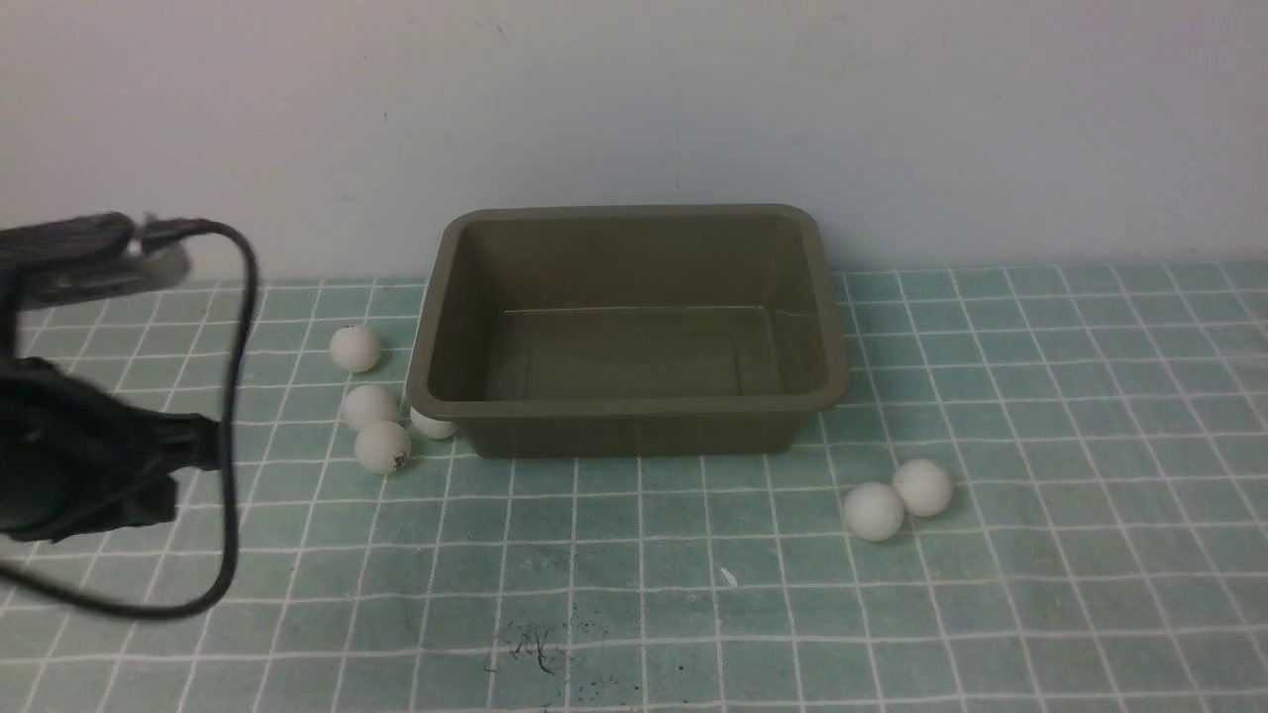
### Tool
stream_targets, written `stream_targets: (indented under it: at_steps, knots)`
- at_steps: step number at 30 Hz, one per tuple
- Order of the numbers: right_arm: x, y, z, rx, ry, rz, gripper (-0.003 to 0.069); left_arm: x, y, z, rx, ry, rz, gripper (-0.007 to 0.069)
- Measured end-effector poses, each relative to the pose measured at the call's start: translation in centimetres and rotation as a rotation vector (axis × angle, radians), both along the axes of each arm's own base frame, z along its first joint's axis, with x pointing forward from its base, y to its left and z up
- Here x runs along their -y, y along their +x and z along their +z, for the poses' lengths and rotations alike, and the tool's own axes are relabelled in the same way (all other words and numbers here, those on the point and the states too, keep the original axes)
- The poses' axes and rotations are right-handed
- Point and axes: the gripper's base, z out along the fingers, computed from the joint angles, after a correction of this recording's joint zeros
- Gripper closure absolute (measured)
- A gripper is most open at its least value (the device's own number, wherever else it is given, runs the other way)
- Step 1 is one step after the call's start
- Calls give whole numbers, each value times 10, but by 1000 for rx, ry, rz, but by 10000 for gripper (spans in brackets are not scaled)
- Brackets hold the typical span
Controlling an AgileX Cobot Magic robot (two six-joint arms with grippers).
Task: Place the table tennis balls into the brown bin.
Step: 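Reach for and grasp a ping pong ball on the table beside the basket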
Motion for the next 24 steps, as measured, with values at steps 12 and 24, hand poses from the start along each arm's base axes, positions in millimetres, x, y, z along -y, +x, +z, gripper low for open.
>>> stream_targets:
  at_steps: [12, 24]
  knots:
    - [-30, 32, 71, -313, -445, 338, 672, 4, 97, -49, -25, 6, -101, 626]
    - [-34, 98, 91, -507, -612, 455, 667, 14, 144, -114, 45, -53, -206, 196]
